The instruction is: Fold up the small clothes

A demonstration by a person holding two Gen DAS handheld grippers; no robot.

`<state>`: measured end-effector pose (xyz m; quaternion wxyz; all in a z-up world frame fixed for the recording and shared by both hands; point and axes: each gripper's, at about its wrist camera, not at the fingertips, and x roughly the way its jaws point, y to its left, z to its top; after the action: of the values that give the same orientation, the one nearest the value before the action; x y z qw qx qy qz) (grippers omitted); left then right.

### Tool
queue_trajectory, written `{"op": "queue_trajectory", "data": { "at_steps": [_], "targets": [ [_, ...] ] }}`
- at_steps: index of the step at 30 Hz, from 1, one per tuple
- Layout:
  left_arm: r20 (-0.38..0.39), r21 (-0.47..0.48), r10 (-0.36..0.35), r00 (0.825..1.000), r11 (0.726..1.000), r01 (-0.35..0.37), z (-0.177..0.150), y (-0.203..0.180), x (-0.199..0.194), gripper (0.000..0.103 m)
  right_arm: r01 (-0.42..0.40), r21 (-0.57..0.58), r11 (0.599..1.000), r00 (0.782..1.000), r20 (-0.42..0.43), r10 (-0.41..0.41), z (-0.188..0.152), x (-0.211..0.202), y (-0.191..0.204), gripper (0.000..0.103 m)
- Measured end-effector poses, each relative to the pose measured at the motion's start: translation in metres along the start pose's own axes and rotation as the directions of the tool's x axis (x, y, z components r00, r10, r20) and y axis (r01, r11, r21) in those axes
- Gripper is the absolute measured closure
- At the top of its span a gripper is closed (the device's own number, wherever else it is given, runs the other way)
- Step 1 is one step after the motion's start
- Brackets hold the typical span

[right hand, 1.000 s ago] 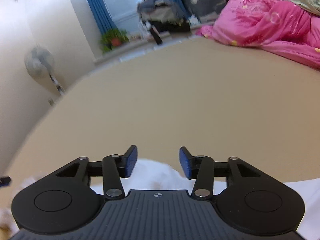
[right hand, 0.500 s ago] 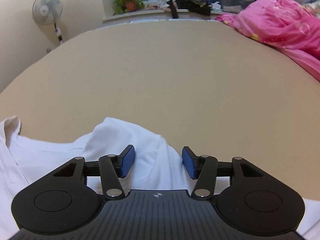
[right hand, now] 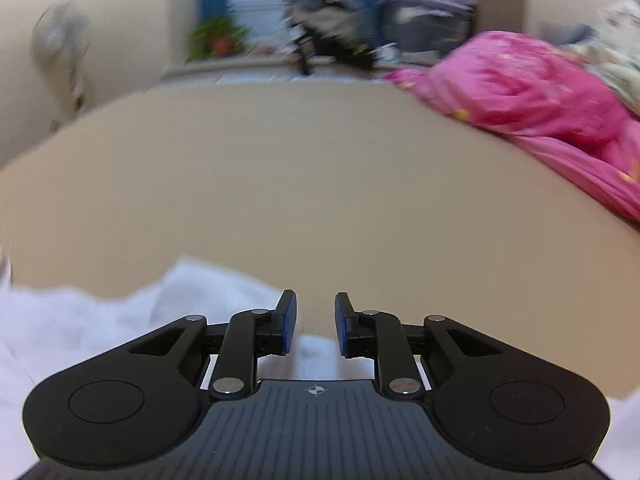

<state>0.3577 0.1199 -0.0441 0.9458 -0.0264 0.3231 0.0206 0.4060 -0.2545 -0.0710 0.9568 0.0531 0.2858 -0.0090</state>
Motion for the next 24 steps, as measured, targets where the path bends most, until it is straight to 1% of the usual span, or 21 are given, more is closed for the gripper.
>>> {"op": "queue_trajectory", "data": {
  "at_steps": [1, 2, 3, 4, 5, 6, 7, 8, 9, 10, 12, 14, 16, 17, 18, 19, 20, 21, 22, 23, 24],
  "targets": [
    [-0.023, -0.005, -0.047, 0.999, 0.999, 0.047, -0.003, -0.001, -0.006, 0.074, -0.039, 0.010, 0.999, 0.999, 0.008, 0.039, 0.002, -0.012, -0.001, 0.078],
    [-0.053, -0.003, -0.095, 0.994, 0.995, 0.095, -0.009, -0.004, -0.009, 0.074, -0.090, 0.012, 0.996, 0.996, -0.001, 0.090, 0.001, -0.023, -0.001, 0.078],
    [-0.084, 0.008, -0.133, 0.988, 0.991, 0.134, -0.019, -0.008, -0.010, 0.071, -0.149, 0.003, 0.989, 0.988, -0.026, 0.149, -0.003, -0.035, 0.003, 0.078],
    [-0.118, 0.025, -0.150, 0.982, 0.988, 0.154, -0.030, -0.011, -0.009, 0.062, -0.204, -0.010, 0.979, 0.977, -0.061, 0.203, -0.009, -0.044, 0.007, 0.077],
    [-0.174, 0.049, -0.142, 0.974, 0.987, 0.152, -0.046, -0.014, -0.004, 0.055, -0.235, -0.014, 0.972, 0.968, -0.095, 0.232, -0.017, -0.051, 0.009, 0.076],
    [-0.260, 0.087, -0.083, 0.962, 0.990, 0.109, -0.061, -0.019, 0.004, 0.056, -0.250, -0.019, 0.968, 0.959, -0.144, 0.244, -0.026, -0.055, 0.012, 0.074],
    [-0.309, 0.136, -0.019, 0.951, 0.989, 0.064, -0.071, -0.023, 0.009, 0.057, -0.248, -0.032, 0.968, 0.943, -0.237, 0.233, -0.038, -0.053, 0.014, 0.068],
    [-0.277, 0.178, 0.022, 0.961, 0.984, 0.029, -0.074, -0.029, -0.005, 0.058, -0.213, -0.065, 0.975, 0.919, -0.352, 0.177, -0.054, -0.048, 0.014, 0.068],
    [-0.274, 0.210, 0.051, 0.960, 0.978, 0.008, -0.074, -0.037, -0.021, 0.057, -0.180, -0.097, 0.979, 0.927, -0.351, 0.136, -0.063, -0.057, 0.014, 0.068],
    [-0.270, 0.232, 0.056, 0.961, 0.973, 0.008, -0.075, -0.042, -0.040, 0.058, -0.149, -0.117, 0.982, 0.942, -0.320, 0.105, -0.064, -0.073, 0.013, 0.068],
    [-0.236, 0.258, 0.031, 0.971, 0.965, 0.032, -0.080, -0.056, -0.087, 0.056, -0.159, -0.099, 0.982, 0.938, -0.325, 0.119, -0.060, -0.099, 0.008, 0.068],
    [-0.228, 0.275, -0.006, 0.974, 0.959, 0.070, -0.088, -0.067, -0.127, 0.053, -0.182, -0.068, 0.981, 0.940, -0.306, 0.153, -0.066, -0.132, 0.004, 0.067],
    [-0.230, 0.277, -0.033, 0.973, 0.956, 0.098, -0.104, -0.075, -0.161, 0.049, -0.195, -0.073, 0.978, 0.931, -0.328, 0.161, -0.073, -0.151, 0.001, 0.066],
    [-0.235, 0.266, -0.045, 0.971, 0.958, 0.109, -0.120, -0.074, -0.176, 0.048, -0.205, -0.069, 0.976, 0.922, -0.349, 0.168, -0.080, -0.160, 0.001, 0.064],
    [-0.244, 0.253, -0.050, 0.969, 0.961, 0.114, -0.132, -0.072, -0.183, 0.047, -0.220, -0.054, 0.974, 0.900, -0.396, 0.181, -0.090, -0.167, 0.003, 0.062],
    [-0.262, 0.236, -0.051, 0.964, 0.965, 0.115, -0.149, -0.064, -0.191, 0.047, -0.234, -0.031, 0.972, 0.863, -0.467, 0.193, -0.102, -0.166, -0.001, 0.059],
    [-0.316, 0.210, -0.044, 0.948, 0.971, 0.116, -0.169, -0.059, -0.189, 0.047, -0.226, -0.027, 0.974, 0.832, -0.525, 0.179, -0.114, -0.165, -0.004, 0.059],
    [-0.432, 0.195, -0.015, 0.902, 0.975, 0.109, -0.191, -0.054, -0.178, 0.047, -0.219, -0.058, 0.974, 0.835, -0.528, 0.157, -0.122, -0.168, -0.007, 0.059],
    [-0.504, 0.185, 0.012, 0.863, 0.978, 0.094, -0.208, -0.048, -0.172, 0.045, -0.219, -0.094, 0.971, 0.846, -0.515, 0.141, -0.122, -0.176, -0.006, 0.059],
    [-0.453, 0.162, -0.010, 0.891, 0.982, 0.094, -0.209, -0.042, -0.184, 0.045, -0.202, -0.099, 0.974, 0.852, -0.509, 0.125, -0.120, -0.182, -0.008, 0.059],
    [-0.441, 0.144, -0.011, 0.897, 0.986, 0.083, -0.206, -0.039, -0.194, 0.046, -0.180, -0.073, 0.981, 0.855, -0.505, 0.119, -0.122, -0.188, -0.013, 0.059]
  ]
}}
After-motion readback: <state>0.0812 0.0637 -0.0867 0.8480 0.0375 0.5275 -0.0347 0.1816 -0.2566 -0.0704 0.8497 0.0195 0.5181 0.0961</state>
